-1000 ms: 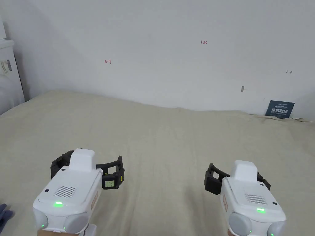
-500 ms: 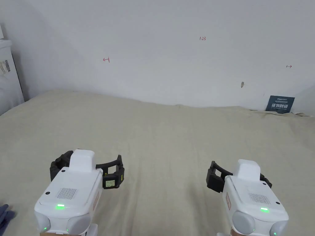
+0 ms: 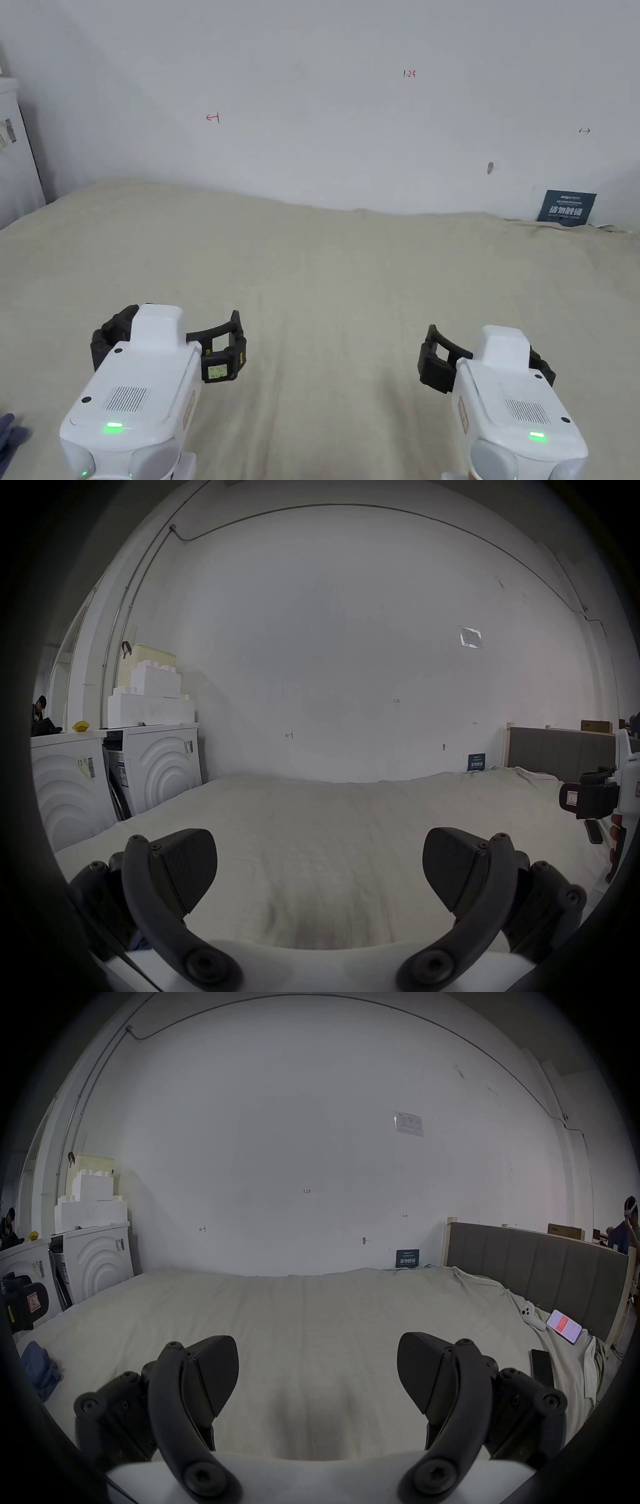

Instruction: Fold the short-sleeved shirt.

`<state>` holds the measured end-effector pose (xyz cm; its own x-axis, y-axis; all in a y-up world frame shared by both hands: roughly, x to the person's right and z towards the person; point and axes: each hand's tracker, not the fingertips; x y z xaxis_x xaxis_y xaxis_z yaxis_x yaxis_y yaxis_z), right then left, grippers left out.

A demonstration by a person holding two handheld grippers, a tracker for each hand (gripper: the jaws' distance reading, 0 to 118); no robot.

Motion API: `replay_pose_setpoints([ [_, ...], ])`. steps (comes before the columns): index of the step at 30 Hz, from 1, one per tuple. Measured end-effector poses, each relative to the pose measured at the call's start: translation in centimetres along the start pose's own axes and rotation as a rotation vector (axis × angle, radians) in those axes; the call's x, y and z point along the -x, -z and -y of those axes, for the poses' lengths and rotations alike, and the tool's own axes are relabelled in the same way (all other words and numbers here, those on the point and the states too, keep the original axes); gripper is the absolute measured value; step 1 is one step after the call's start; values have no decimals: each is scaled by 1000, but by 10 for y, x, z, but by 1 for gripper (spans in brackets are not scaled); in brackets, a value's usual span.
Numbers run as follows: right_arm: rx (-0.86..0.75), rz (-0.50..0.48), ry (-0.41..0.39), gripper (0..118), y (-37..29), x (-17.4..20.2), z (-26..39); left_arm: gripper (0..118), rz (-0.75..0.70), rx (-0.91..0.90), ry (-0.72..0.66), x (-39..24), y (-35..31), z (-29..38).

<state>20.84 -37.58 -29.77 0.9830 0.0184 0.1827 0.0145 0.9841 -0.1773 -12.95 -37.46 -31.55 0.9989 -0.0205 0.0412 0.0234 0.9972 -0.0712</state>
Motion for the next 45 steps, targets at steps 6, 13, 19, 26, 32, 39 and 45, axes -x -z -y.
replay_pose_setpoints([
  [6,-25,12,16,97,-3,-4,-7,118,5,-9,8,1,0,-5],
  [13,-15,17,9,97,-2,-4,-7,118,10,-17,21,0,-1,-9],
  [19,66,19,29,97,1,-7,-7,118,25,-3,11,2,-2,-9],
  [26,139,46,125,97,5,-11,-11,118,26,0,36,4,-3,-9],
  [32,211,-18,257,97,7,-16,-15,118,25,11,26,5,-2,-8],
  [39,235,-29,316,97,5,-19,-22,118,26,23,29,4,-4,-6],
  [45,243,64,178,97,5,-6,-22,118,25,31,52,3,-7,-6],
])
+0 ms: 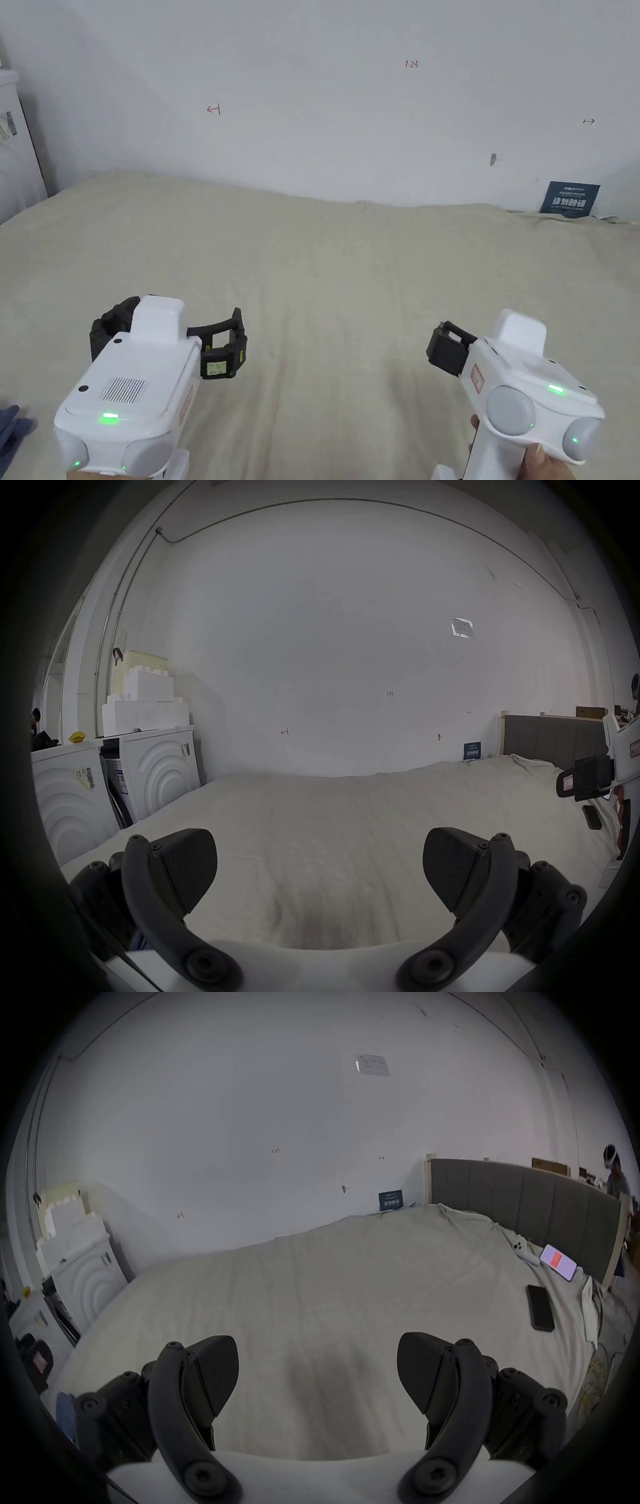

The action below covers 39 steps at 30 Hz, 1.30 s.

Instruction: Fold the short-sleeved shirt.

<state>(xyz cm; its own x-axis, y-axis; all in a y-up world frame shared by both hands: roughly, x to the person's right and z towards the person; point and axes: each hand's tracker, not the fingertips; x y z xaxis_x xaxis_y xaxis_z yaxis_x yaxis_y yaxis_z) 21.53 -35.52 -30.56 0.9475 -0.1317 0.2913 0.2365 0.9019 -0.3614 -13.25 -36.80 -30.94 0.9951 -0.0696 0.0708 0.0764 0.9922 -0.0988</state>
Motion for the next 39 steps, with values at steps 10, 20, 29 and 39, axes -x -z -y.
replay_pose_setpoints([
  [10,18,10,-70,97,-4,17,8,118,-16,20,-30,4,-4,-8],
  [20,-30,42,-167,97,-2,29,5,118,-33,41,-46,1,-1,-9],
  [29,1,47,-141,97,-2,34,6,118,-42,69,-109,-2,1,-8],
  [39,50,38,-130,97,5,33,13,118,-9,68,-128,-5,10,-13],
])
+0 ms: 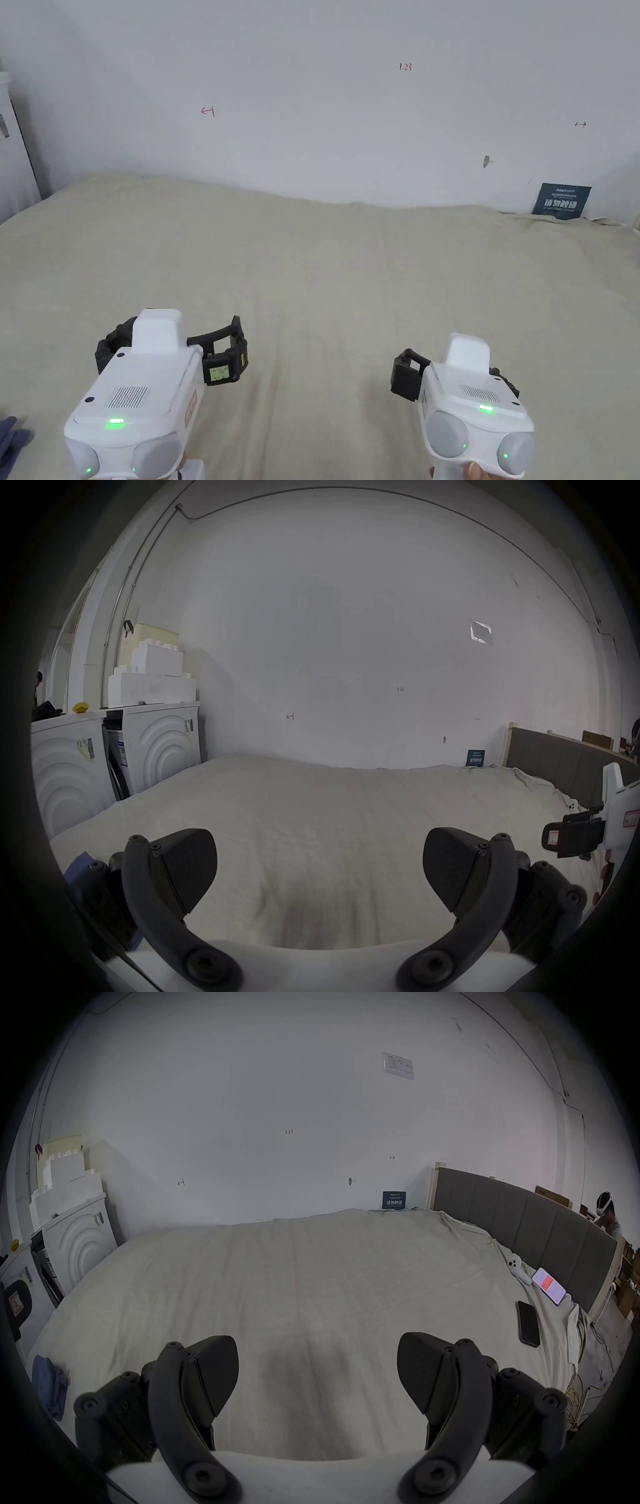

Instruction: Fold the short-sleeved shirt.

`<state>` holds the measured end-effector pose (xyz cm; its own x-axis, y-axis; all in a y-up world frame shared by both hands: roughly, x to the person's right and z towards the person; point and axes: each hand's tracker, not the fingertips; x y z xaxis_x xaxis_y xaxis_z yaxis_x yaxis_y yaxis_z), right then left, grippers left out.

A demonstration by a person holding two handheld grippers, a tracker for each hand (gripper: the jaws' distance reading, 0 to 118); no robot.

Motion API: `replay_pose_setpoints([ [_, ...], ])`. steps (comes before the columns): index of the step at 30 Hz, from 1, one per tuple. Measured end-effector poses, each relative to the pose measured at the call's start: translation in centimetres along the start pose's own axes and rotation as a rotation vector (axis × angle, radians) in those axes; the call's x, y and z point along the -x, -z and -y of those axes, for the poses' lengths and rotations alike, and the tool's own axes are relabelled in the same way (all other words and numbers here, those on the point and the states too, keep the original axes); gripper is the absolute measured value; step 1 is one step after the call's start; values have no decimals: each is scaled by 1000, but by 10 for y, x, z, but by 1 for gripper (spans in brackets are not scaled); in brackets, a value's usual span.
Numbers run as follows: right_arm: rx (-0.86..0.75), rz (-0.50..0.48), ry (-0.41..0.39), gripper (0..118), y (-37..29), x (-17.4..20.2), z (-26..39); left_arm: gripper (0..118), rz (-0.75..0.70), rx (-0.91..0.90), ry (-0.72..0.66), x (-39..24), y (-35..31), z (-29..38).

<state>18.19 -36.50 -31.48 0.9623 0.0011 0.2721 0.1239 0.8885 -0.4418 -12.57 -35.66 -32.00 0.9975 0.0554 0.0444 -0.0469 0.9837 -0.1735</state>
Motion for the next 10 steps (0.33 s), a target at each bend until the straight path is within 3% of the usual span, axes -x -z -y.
replay_pose_setpoints([
  [10,-13,-9,-12,97,-1,5,-7,118,56,15,6,-1,-1,-1],
])
